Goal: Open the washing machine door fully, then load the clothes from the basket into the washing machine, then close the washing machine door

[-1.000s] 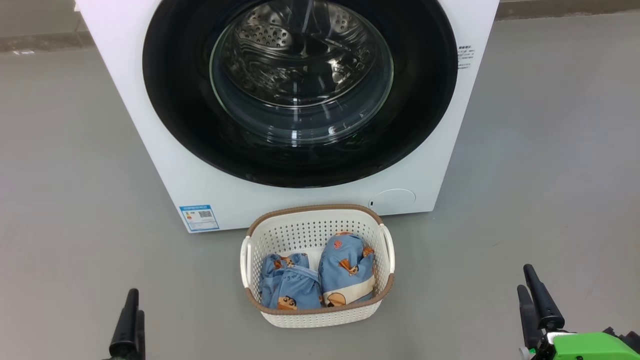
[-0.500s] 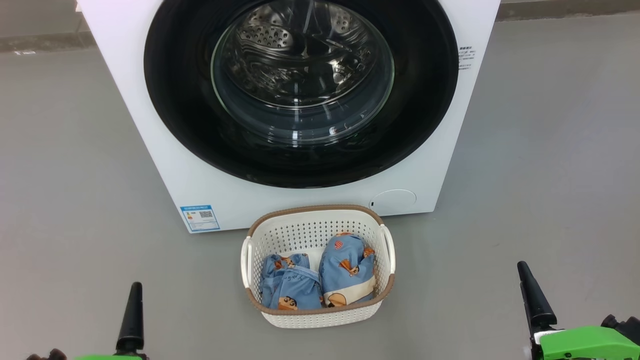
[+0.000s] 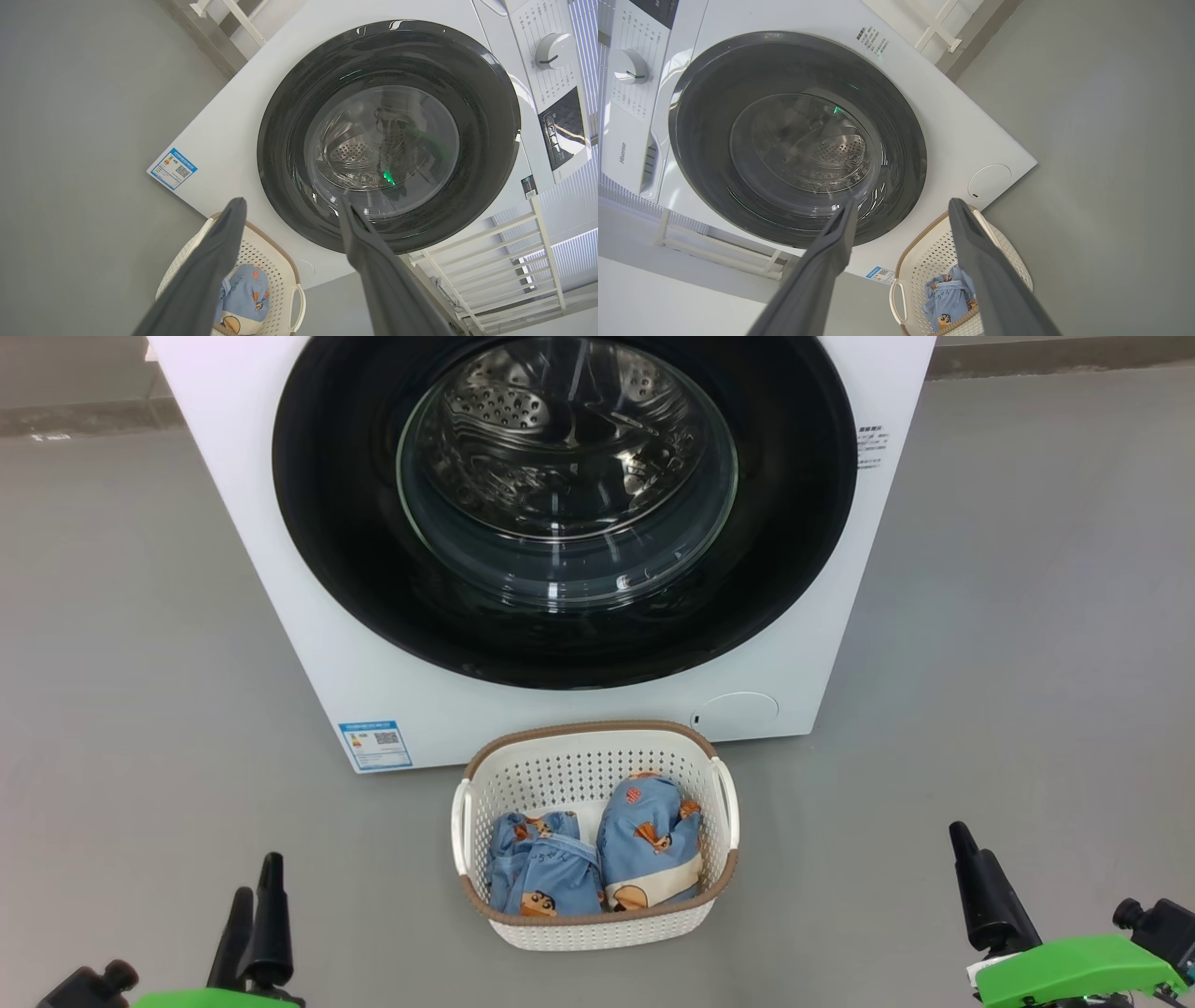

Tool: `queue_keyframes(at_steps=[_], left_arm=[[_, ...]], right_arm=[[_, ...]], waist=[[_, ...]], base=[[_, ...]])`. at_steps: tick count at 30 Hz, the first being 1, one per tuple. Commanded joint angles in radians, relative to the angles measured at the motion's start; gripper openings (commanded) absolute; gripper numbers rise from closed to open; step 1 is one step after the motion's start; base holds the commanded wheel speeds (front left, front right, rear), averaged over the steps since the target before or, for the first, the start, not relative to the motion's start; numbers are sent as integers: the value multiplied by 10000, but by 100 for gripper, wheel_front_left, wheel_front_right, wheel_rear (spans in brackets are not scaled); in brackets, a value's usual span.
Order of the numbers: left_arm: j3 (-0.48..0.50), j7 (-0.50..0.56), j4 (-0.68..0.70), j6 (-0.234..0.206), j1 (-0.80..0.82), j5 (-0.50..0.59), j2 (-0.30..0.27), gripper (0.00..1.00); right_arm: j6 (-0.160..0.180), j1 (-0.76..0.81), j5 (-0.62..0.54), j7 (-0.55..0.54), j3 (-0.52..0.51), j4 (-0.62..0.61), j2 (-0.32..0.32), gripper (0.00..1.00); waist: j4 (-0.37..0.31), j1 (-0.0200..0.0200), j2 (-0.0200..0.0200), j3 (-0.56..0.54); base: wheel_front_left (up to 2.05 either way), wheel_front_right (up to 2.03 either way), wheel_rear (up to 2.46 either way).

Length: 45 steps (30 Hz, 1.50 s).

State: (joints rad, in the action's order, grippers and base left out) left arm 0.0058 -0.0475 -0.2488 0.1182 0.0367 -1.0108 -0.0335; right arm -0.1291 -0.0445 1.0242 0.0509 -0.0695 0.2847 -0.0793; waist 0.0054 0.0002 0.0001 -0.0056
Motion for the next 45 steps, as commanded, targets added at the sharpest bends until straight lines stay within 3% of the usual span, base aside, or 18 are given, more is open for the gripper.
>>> queue_keyframes(at_steps=[1,19,45], left_arm=[[104,-135,333,31,379,475,-158,100],[-285,-700,247,20,400,3521,-288,100],[-518,-1442,-335,-1,549,6150,-284,100]], right_arm=[[-7,-456,-535,131,182,-293,-126,100],[-10,-564,-3662,504,411,-262,-44,100],[-13,-557,-6857,745,621,-399,88,100]], waist=[[2,-1,-1,-2],[46,-1,-1,-20],[79,-1,-1,-45]], base=[[0,0,0],[0,0,0],[0,0,0]])
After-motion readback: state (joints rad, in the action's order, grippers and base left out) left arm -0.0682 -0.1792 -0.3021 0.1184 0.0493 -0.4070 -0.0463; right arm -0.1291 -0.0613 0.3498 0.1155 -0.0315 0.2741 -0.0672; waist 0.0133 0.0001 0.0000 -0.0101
